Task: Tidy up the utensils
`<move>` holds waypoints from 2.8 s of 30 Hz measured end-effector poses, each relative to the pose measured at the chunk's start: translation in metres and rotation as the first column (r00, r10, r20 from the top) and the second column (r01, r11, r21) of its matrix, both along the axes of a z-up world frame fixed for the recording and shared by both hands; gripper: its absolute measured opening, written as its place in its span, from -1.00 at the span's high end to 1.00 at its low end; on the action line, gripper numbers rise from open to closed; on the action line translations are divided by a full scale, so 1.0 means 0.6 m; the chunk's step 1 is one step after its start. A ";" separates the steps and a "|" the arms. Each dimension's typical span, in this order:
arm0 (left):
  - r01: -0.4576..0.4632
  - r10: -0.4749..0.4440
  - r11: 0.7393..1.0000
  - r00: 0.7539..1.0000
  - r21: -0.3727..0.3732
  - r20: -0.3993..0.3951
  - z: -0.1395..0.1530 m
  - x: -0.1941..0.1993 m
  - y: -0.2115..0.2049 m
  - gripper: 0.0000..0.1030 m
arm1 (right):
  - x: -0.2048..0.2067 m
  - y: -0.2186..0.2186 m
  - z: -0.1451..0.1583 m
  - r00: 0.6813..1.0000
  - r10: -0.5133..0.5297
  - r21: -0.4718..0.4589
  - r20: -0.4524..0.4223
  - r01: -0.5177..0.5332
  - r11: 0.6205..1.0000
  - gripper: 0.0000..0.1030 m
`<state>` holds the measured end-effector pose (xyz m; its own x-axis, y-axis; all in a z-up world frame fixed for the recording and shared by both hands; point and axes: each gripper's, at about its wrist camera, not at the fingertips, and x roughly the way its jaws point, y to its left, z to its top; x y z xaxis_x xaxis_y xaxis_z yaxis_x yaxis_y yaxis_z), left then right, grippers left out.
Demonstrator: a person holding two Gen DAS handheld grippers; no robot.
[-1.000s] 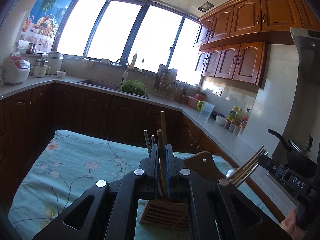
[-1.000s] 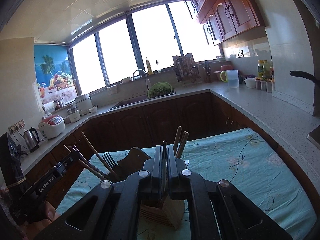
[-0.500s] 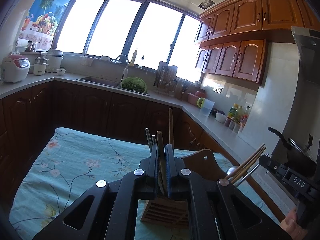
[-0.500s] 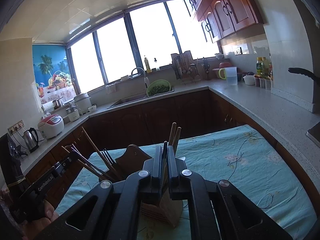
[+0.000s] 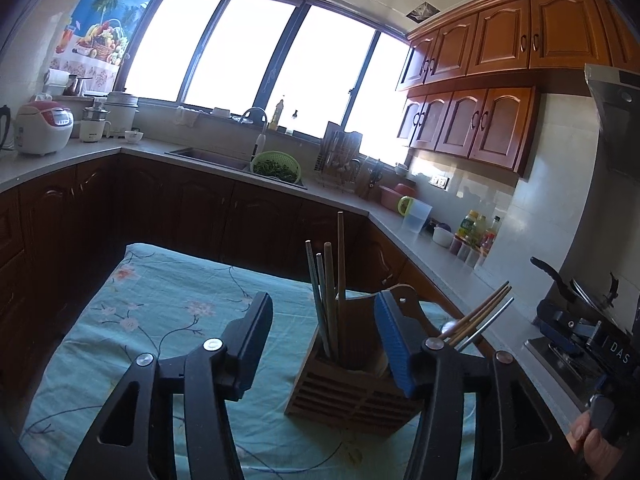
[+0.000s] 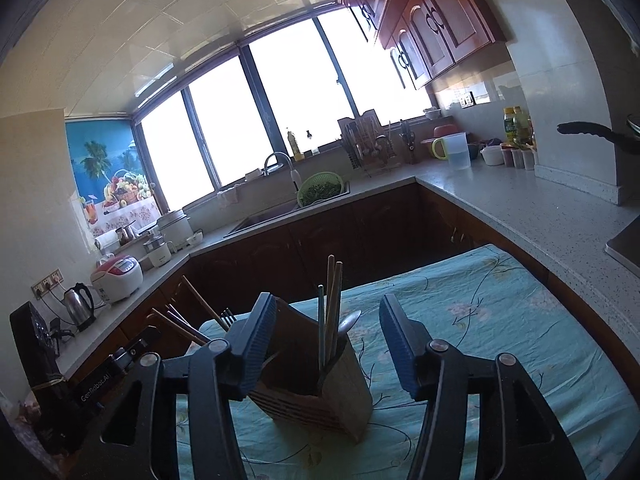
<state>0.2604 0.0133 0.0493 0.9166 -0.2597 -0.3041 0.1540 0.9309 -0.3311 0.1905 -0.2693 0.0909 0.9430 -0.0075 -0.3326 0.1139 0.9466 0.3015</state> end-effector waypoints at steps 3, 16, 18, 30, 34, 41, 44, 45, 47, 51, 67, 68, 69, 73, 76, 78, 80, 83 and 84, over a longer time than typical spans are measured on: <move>-0.024 0.023 1.000 0.999 -0.007 -0.025 -0.017 -0.033 0.011 -0.27 | -0.023 0.002 -0.016 1.000 0.010 0.007 -0.007 -0.010 1.000 -0.46; -0.046 0.045 0.999 0.989 -0.003 -0.138 -0.040 -0.149 0.027 -0.28 | -0.090 0.029 -0.093 0.993 0.059 0.056 -0.104 -0.053 0.997 -0.48; -0.045 0.045 0.999 0.988 0.000 -0.149 -0.037 -0.163 0.025 -0.28 | -0.099 0.033 -0.095 0.992 0.064 0.058 -0.109 -0.058 0.997 -0.48; -0.059 0.064 0.998 0.988 0.035 -0.141 -0.026 -0.246 0.028 -0.46 | -0.157 0.058 -0.100 0.994 0.075 0.037 -0.082 -0.072 0.997 -0.62; -0.063 0.070 0.997 0.989 0.055 -0.129 -0.025 -0.276 0.031 -0.62 | -0.180 0.066 -0.098 0.995 0.073 0.007 -0.068 -0.073 0.997 -0.76; -0.071 0.077 0.991 0.996 0.118 -0.046 -0.003 -0.335 0.030 -0.98 | -0.241 0.086 -0.053 0.997 0.064 -0.117 0.048 -0.058 0.991 -1.00; -0.107 0.105 0.979 0.994 0.174 0.017 0.008 -0.372 0.020 -0.98 | -0.265 0.102 -0.041 0.993 0.062 -0.204 0.100 -0.041 0.978 -1.00; -0.109 0.106 0.976 0.994 0.189 0.028 0.008 -0.383 0.016 -0.98 | -0.271 0.107 -0.042 0.993 0.059 -0.225 0.106 -0.034 0.974 -1.00; -0.111 0.103 0.970 0.994 0.215 0.046 0.003 -0.404 0.009 -0.98 | -0.278 0.114 -0.051 0.992 0.054 -0.255 0.114 -0.023 0.967 -1.00; -0.138 0.125 0.956 0.990 0.258 0.066 -0.009 -0.436 -0.004 -0.98 | -0.282 0.119 -0.077 0.996 0.044 -0.258 0.081 -0.021 0.966 -1.00; -0.152 0.157 0.932 0.988 0.330 0.011 -0.060 -0.458 -0.007 -0.99 | -0.315 0.108 -0.143 1.000 0.013 -0.247 -0.018 -0.017 0.969 -1.00; -0.151 0.156 0.932 0.988 0.330 0.011 -0.060 -0.459 -0.005 -0.99 | -0.316 0.108 -0.145 1.000 0.012 -0.248 -0.020 -0.016 0.969 -1.00; -0.154 0.158 0.931 0.987 0.331 0.013 -0.061 -0.461 -0.004 -0.99 | -0.318 0.108 -0.148 1.000 0.010 -0.249 -0.021 -0.015 0.968 -1.00; -0.152 0.158 0.931 0.987 0.331 0.010 -0.069 -0.460 0.002 -0.98 | -0.321 0.106 -0.157 0.999 0.007 -0.247 -0.036 -0.016 0.969 -1.00; -0.149 0.156 0.931 0.988 0.332 0.007 -0.073 -0.461 0.004 -0.98 | -0.324 0.104 -0.161 0.999 0.003 -0.249 -0.039 -0.012 0.968 -1.00; -0.151 0.157 0.930 0.988 0.336 0.008 -0.074 -0.461 0.003 -0.99 | -0.324 0.104 -0.164 0.999 0.001 -0.251 -0.040 -0.011 0.968 -1.00; -0.146 0.154 0.929 0.988 0.340 0.005 -0.076 -0.460 0.002 -0.98 | -0.323 0.103 -0.167 0.999 0.002 -0.247 -0.051 -0.014 0.969 -1.00; -0.145 0.154 0.928 0.988 0.344 0.002 -0.077 -0.460 0.001 -0.99 | -0.324 0.103 -0.169 0.998 0.001 -0.245 -0.057 -0.015 0.969 -1.00; -0.144 0.152 0.928 0.988 0.344 0.003 -0.077 -0.461 0.000 -0.98 | -0.324 0.103 -0.169 0.998 0.003 -0.246 -0.058 -0.017 0.969 -1.00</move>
<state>-0.0162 0.0136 0.0031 0.9280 0.0023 -0.3725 0.0015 0.9999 0.0100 -0.0037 -0.2072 -0.0107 0.9232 -0.0868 -0.3744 0.1145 0.9920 0.0525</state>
